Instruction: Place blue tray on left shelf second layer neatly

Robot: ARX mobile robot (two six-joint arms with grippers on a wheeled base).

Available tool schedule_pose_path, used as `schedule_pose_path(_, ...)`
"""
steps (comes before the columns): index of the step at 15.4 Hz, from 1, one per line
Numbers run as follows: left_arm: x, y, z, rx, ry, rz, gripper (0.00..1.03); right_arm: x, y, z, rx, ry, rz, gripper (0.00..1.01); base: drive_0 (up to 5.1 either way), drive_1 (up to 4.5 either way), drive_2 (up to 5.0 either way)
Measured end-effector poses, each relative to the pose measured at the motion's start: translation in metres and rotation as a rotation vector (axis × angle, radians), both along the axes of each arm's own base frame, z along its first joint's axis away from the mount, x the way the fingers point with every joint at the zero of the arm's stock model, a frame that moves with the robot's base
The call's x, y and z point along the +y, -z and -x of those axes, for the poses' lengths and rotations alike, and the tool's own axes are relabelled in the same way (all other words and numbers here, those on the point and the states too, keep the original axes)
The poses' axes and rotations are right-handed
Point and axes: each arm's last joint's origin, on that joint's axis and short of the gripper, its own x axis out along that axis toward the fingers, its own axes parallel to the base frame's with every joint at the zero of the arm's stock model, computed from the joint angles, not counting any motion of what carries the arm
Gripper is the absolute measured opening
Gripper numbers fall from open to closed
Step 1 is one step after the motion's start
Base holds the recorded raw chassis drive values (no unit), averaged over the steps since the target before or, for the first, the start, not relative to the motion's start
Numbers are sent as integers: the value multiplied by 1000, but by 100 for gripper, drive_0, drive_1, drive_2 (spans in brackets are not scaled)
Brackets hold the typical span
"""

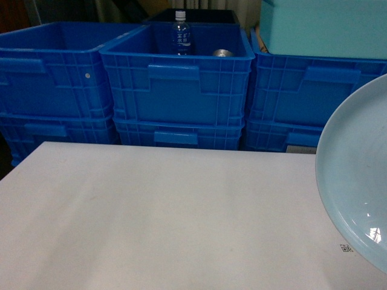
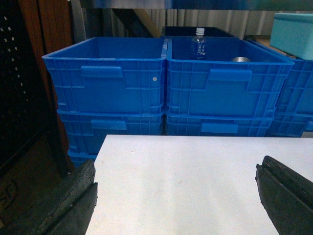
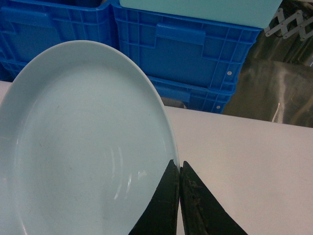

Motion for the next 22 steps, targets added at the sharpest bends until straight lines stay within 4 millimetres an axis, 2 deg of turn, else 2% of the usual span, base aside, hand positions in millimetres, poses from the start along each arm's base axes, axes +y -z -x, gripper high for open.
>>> schedule_pose_path(13,0,0,0,0,0,0,98,-1,-3,2,-44,27,56,2,-5,-5,-5)
schedule_pose_path(20,0,0,0,0,0,0,98,-1,-3,3,-43,29,56,2,-172,-172,-172)
schedule_pose_path(22,0,0,0,0,-1,0,98,-1,-3,3,-42,29,56,2,214,-364,-364)
